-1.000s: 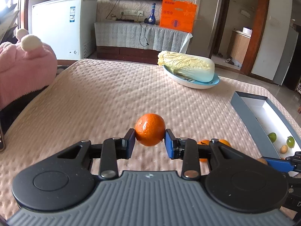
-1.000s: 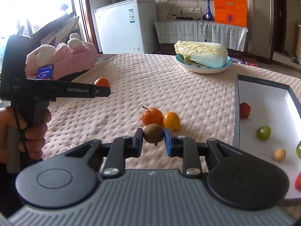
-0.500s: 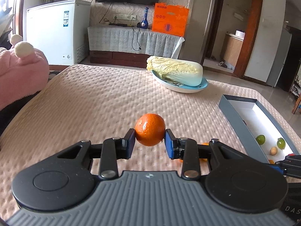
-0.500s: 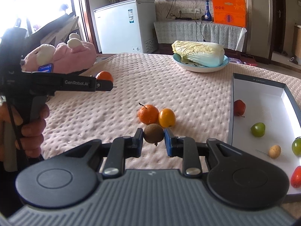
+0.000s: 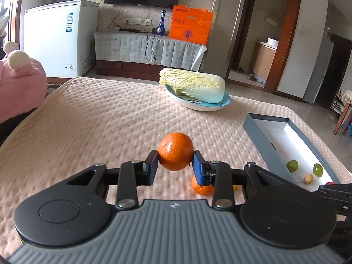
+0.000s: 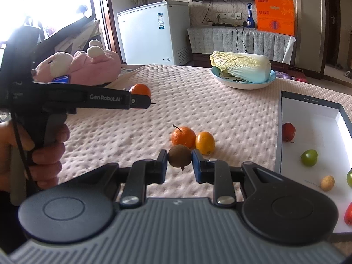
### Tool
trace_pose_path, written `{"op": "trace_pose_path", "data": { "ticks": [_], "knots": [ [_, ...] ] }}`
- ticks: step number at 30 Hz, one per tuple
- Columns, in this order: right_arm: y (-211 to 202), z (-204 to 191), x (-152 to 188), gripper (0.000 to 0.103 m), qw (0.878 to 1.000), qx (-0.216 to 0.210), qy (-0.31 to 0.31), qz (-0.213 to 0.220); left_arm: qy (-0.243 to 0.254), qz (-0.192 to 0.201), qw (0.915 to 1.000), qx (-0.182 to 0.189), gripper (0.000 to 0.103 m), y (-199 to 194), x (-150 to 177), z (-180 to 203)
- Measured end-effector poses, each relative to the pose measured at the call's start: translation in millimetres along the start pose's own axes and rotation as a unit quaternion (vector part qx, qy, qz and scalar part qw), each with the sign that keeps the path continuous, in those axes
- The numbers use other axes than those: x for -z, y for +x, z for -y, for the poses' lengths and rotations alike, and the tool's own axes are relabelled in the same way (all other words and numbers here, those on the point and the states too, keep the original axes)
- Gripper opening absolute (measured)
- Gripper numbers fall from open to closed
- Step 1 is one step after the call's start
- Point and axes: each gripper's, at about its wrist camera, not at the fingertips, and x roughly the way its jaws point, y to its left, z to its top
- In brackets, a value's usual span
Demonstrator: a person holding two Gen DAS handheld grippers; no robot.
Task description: Organize fruits
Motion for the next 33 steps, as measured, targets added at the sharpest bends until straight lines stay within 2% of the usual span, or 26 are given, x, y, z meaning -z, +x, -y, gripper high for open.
{"op": "trace_pose_path", "data": {
  "ticks": [18, 33],
  "knots": [
    [-12, 5, -1, 0.028, 1.0, -0.004, 0.0, 0.011, 0.002, -0.007, 0.9998, 0.019, 0.039, 7, 1, 14],
    [-15, 6, -1, 0.028, 1.0, -0.014, 0.004, 0.012, 0.002, 0.004, 0.9996, 0.028, 0.039, 6, -2, 24]
  ]
}}
